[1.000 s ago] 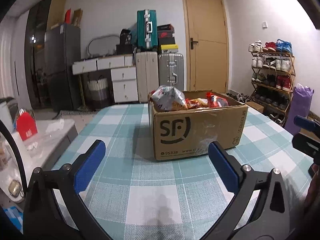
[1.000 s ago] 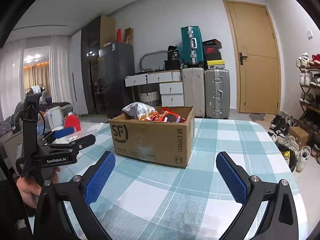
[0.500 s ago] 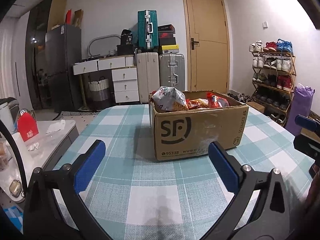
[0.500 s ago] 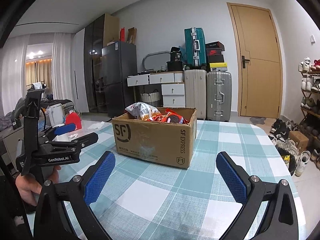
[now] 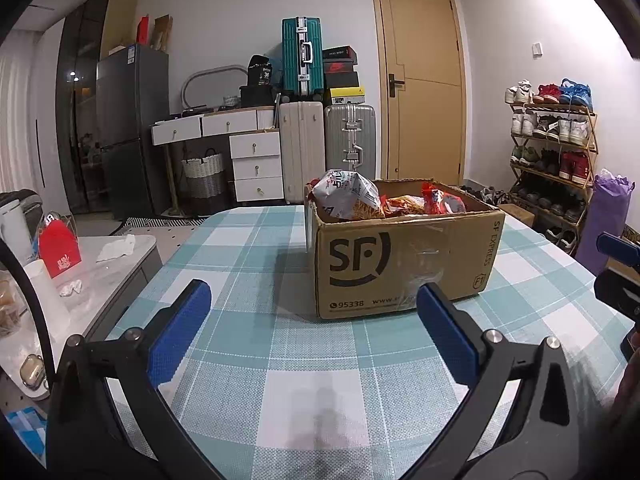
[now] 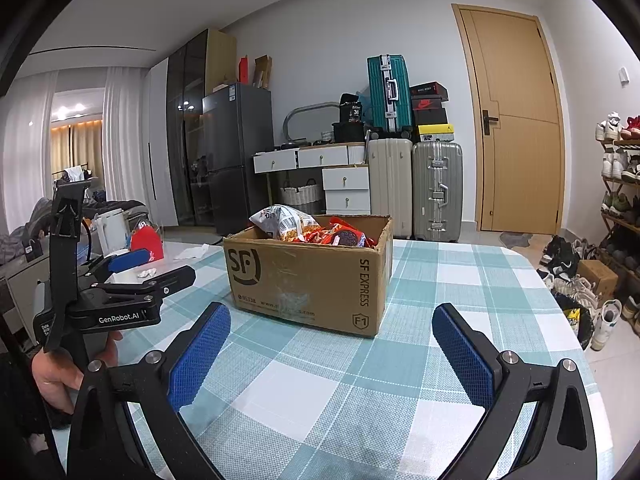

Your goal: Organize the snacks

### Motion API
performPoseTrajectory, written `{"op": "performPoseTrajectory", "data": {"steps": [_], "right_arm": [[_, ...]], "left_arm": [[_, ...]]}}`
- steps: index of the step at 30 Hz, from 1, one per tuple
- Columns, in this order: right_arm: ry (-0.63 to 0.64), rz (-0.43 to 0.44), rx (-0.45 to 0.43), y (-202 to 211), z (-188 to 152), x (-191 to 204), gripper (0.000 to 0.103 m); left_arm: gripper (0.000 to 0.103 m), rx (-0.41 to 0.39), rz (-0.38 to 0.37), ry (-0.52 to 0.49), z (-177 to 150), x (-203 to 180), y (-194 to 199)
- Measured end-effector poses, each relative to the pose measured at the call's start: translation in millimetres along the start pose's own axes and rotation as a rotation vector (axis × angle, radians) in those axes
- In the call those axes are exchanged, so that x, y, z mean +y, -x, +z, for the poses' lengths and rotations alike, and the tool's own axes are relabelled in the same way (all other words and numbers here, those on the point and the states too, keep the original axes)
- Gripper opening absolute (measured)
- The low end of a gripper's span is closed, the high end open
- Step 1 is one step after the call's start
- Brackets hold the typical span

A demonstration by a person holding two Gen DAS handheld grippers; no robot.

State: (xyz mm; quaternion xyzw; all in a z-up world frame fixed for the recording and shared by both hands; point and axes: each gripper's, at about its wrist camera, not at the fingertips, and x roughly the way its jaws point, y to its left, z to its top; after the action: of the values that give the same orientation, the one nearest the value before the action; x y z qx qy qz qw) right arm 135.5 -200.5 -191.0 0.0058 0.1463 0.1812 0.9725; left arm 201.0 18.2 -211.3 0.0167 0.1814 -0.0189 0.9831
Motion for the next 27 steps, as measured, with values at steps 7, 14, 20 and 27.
{"op": "performPoseTrajectory", "data": {"steps": [7,14,20,27], "right_arm": [[0.001,0.000,-0.001,0.6,0.0,0.1,0.103],[0.000,0.000,0.000,0.6,0.0,0.0,0.103],[0.000,0.000,-0.001,0.7,0.1,-0.1,0.103],[0.000,0.000,-0.001,0.8,0.0,-0.3,0.103]], "left_arm": [[0.103,0.001,0.002,0.001,0.0,0.1,0.2],[0.103,-0.002,-0.002,0.000,0.2,0.2,0.4],[0.103,-0.003,0.000,0.008,0.1,0.7,1.2],[0.103,-0.001,0.002,0.005,0.8,-1.7,-0.2]]}}
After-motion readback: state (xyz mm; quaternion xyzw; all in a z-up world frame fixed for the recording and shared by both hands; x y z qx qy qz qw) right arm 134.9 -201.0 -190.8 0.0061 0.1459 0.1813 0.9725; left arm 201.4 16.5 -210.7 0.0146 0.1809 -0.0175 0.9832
